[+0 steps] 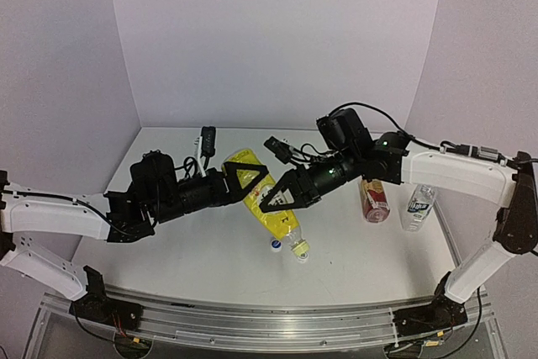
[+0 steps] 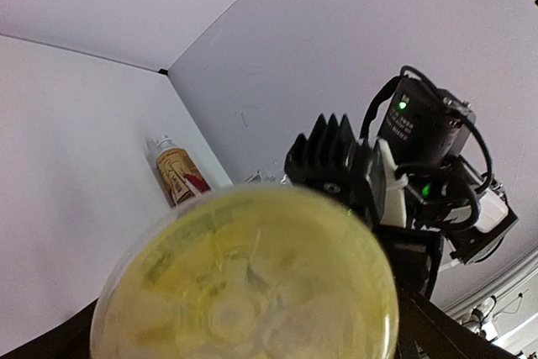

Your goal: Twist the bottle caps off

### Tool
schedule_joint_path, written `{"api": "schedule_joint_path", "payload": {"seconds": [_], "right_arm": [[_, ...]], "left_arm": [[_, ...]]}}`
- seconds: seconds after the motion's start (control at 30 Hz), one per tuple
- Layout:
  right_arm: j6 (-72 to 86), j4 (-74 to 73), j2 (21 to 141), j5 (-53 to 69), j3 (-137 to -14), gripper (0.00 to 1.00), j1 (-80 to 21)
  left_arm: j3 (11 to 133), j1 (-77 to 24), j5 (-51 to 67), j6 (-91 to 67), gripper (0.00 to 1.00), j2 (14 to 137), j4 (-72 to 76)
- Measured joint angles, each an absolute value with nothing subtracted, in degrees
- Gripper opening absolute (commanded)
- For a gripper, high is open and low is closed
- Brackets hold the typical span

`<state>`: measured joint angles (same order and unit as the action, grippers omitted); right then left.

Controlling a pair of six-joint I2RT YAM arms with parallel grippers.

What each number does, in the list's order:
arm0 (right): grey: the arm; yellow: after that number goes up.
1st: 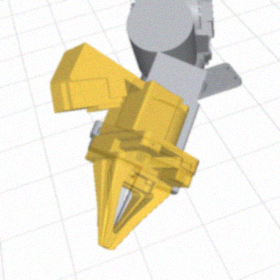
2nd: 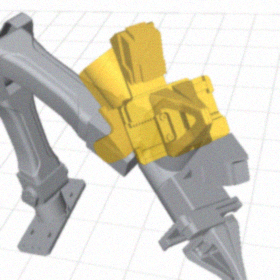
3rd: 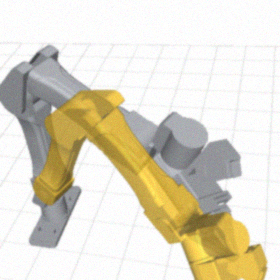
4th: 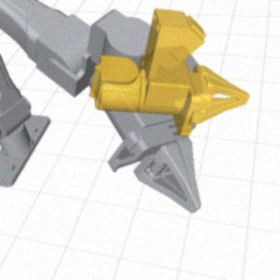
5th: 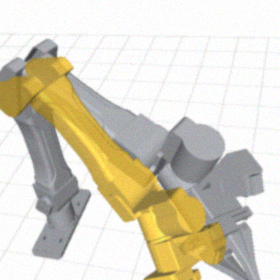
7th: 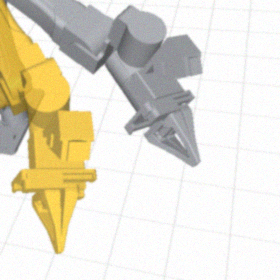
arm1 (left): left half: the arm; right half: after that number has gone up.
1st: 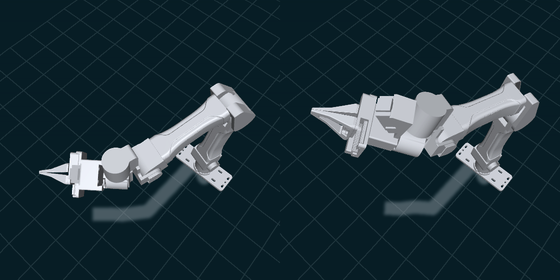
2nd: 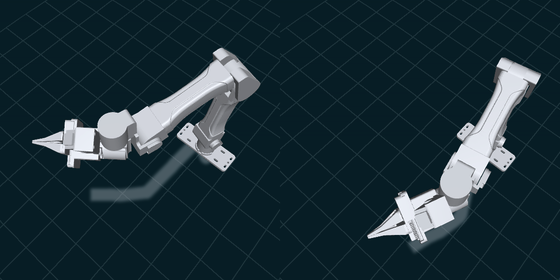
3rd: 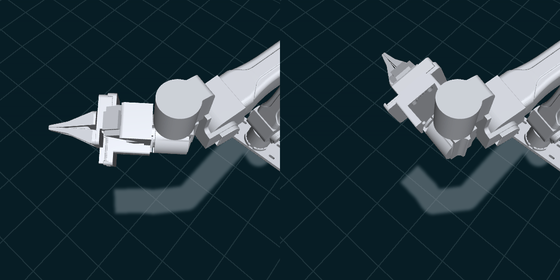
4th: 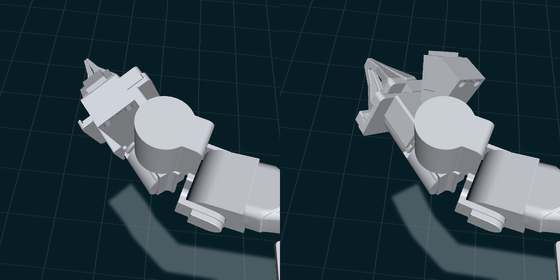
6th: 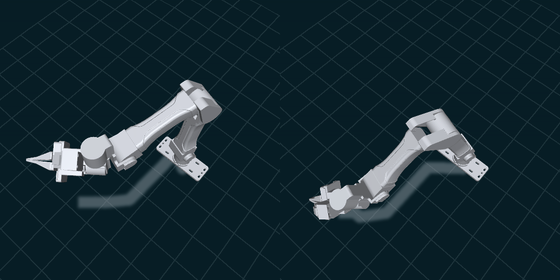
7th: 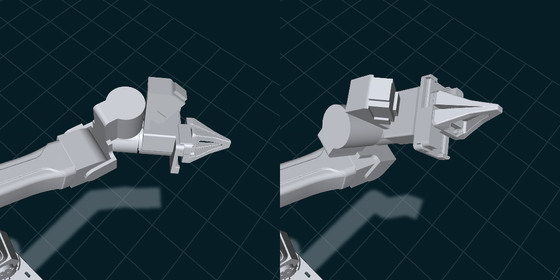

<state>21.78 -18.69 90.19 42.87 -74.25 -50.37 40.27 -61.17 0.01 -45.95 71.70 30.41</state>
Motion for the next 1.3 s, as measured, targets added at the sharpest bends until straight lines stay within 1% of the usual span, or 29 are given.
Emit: {"api": "schedule_joint_path", "payload": {"seconds": [0.1,0.2,0.27,0.33,0.37,0.5,0.53,0.63,0.8,0.87,0.93,1.17,1.3], "right_arm": [[20.7,-18.5,90.2,43.8,-74.3,0.45,-51.1],[19.5,-18.2,90.2,43.7,-74.4,0.46,-51.3],[18.7,-18.0,90.2,43.4,-74.5,0.48,-51.4],[17.9,-17.6,90.2,42.7,-74.7,0.58,-51.5],[17.9,-17.6,90.2,42.4,-74.9,0.64,-51.6],[18.4,-17.6,89.9,40.3,-75.1,0.86,-51.8],[18.7,-17.6,89.8,39.6,-75.2,0.89,-51.8],[21.1,-17.2,88.5,36.8,-74.5,0.90,-51.8],[25.2,-14.7,81.3,31.9,-67.2,0.90,-51.7],[26.6,-14.0,77.7,31.7,-63.4,0.86,-51.7],[27.4,-13.8,75.9,33.1,-61.3,0.79,-51.6],[29.4,-12.9,77.8,41.3,-60.6,0.63,-51.7],[29.5,-12.9,78.3,42.8,-60.6,0.59,-51.7]], "left_arm": [[40.3,-61.2,0.7,-47.6,0.78,71.7,33.4],[40.3,-61.0,1.5,-49.3,0.68,71.7,34.6],[40.2,-60.9,1.6,-50.5,0.60,71.7,35.1],[40.0,-60.9,1.9,-51.7,0.51,71.7,36.3],[39.9,-60.9,2.0,-52.2,0.48,71.7,36.7],[39.1,-60.8,1.9,-52.7,0.47,71.5,37.5],[38.9,-60.9,1.8,-52.8,0.47,71.4,37.4],[38.0,-61.1,0.4,-53.7,0.47,70.4,36.9],[36.1,-61.2,-5.6,-56.0,0.46,66.7,35.3],[35.8,-61.2,-8.4,-56.2,0.46,65.1,34.2],[36.1,-61.2,-10.4,-56.2,0.45,63.6,32.6],[36.8,-61.2,-13.7,-56.1,0.44,61.1,29.9],[36.8,-61.2,-15.0,-57.5,0.41,61.1,29.0]]}}
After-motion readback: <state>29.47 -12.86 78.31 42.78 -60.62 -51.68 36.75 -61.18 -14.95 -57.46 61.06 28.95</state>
